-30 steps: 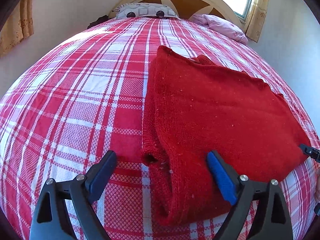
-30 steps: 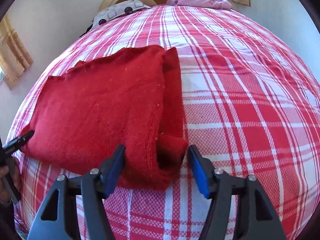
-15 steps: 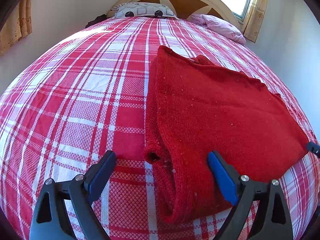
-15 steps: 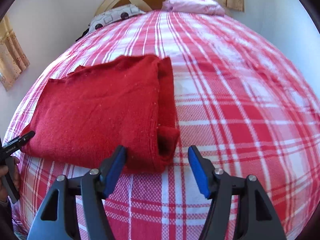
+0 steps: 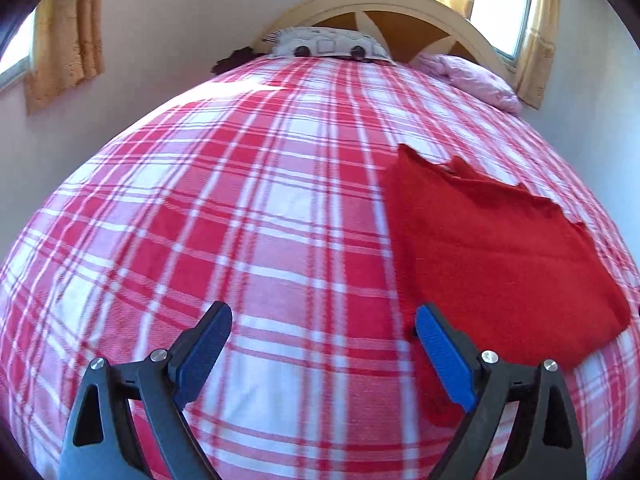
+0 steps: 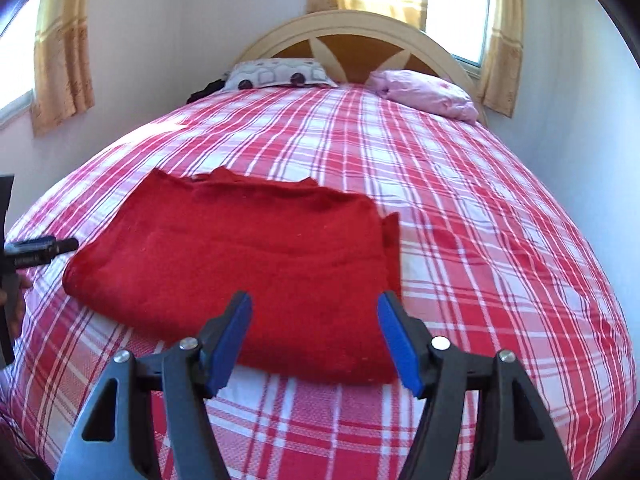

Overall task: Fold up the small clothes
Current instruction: 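Move the right tool to the edge of the folded sweater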

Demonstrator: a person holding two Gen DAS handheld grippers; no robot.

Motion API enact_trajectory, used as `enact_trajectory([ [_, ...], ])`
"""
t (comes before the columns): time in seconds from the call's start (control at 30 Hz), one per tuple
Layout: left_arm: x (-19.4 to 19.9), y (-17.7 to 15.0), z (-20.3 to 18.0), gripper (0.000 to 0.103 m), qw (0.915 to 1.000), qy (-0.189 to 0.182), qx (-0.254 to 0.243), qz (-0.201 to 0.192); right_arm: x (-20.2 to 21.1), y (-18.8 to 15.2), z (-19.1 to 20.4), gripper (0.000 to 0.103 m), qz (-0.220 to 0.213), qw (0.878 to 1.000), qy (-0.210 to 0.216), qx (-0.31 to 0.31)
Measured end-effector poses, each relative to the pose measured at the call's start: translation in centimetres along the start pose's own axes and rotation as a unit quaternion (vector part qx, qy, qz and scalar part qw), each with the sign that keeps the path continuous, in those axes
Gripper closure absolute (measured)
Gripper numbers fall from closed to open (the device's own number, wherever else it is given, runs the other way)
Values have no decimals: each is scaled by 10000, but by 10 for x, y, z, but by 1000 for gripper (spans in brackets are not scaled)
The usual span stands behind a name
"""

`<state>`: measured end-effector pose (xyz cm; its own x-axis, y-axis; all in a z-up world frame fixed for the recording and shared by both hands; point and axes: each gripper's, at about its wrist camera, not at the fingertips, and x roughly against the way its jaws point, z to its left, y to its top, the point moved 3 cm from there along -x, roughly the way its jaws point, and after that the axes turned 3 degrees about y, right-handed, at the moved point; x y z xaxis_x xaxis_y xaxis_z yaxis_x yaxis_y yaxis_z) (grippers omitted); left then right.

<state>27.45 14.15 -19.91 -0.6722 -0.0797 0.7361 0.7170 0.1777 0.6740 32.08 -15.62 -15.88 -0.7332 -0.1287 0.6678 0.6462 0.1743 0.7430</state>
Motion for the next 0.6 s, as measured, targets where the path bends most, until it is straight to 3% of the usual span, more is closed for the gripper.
enact_trajectory([
  [0.1,-6,-3,15,9,9997,224,51,52,-10,-7,20,35,129,9995,160,252],
  [0.27,-20,-10,29,9,9992,243,271,175,-26,-14,71,35,288,9949,359,894],
  [0.6,-18,-12,48,9,9982,-84,590,105,-48,-28,201,37,-17,9581,452,2830],
])
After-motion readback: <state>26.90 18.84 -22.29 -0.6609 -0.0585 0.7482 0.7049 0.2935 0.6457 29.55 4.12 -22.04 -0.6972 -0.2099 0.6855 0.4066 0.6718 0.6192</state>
